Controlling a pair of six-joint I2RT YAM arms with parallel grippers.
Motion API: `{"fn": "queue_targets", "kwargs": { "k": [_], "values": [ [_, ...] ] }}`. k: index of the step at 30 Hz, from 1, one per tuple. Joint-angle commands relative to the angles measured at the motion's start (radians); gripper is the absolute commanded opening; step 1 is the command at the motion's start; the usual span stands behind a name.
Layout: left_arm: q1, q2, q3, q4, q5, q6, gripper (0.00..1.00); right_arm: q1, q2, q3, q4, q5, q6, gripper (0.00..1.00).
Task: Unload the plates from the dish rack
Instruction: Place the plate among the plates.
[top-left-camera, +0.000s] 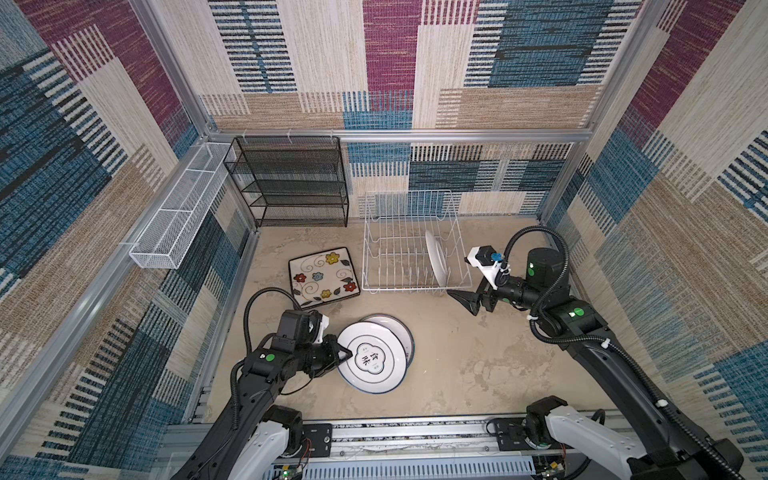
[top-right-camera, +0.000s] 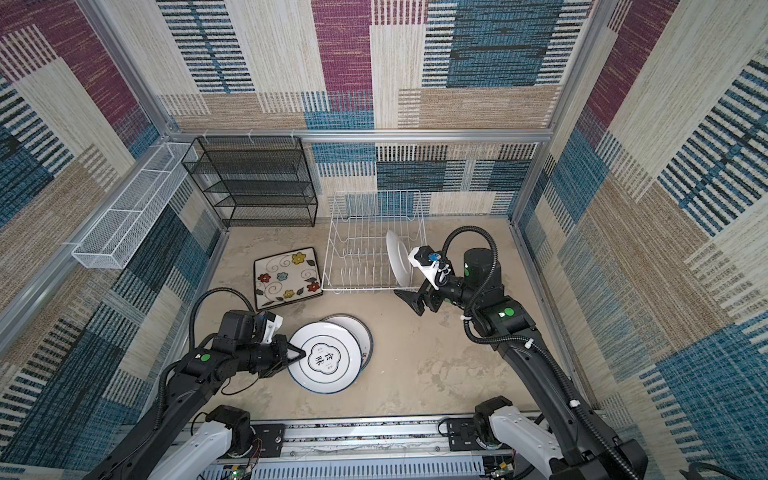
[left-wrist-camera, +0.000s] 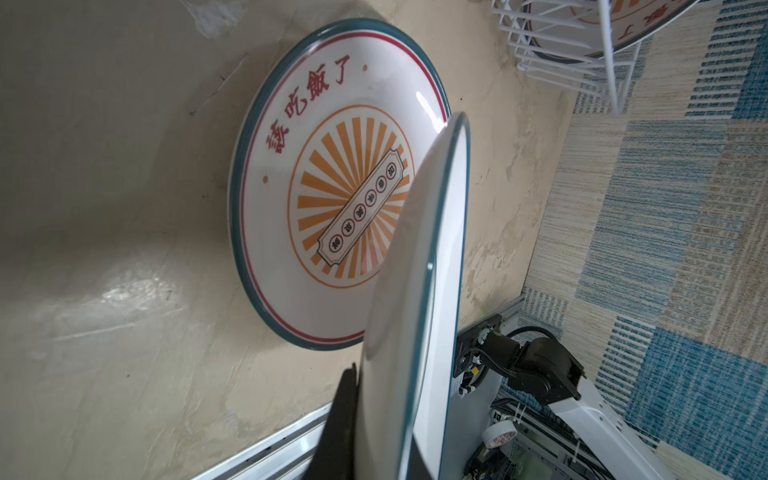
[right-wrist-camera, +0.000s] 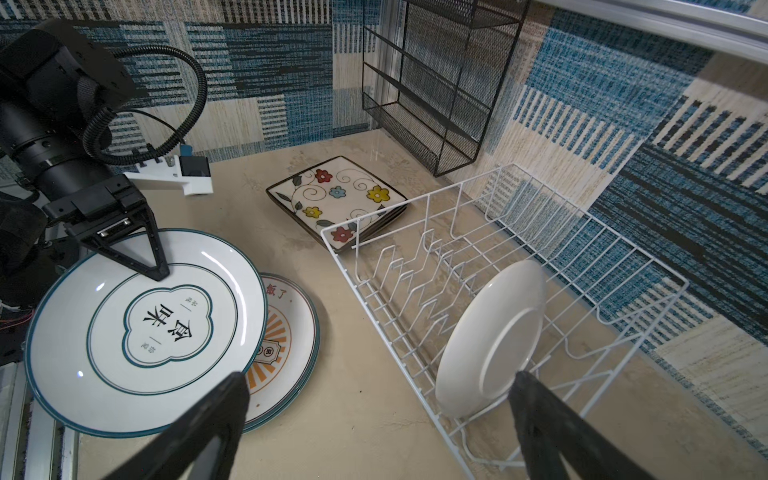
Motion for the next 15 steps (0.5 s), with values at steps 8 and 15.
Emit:
{"fn": "queue_targets", "kwargs": {
  "k": [8,15],
  "values": [
    [0.000,0.122,-0.052,0.291,0.019,0.005,0.00,0.064,0.052,0.003,-0.072,0.049,-0.103,1.00],
    [0.001,0.173,-0.081,0.389,0.005,0.003,0.00,0.073,0.079,-0.002,-0.063,0.084,-0.128,1.00]
  ]
}}
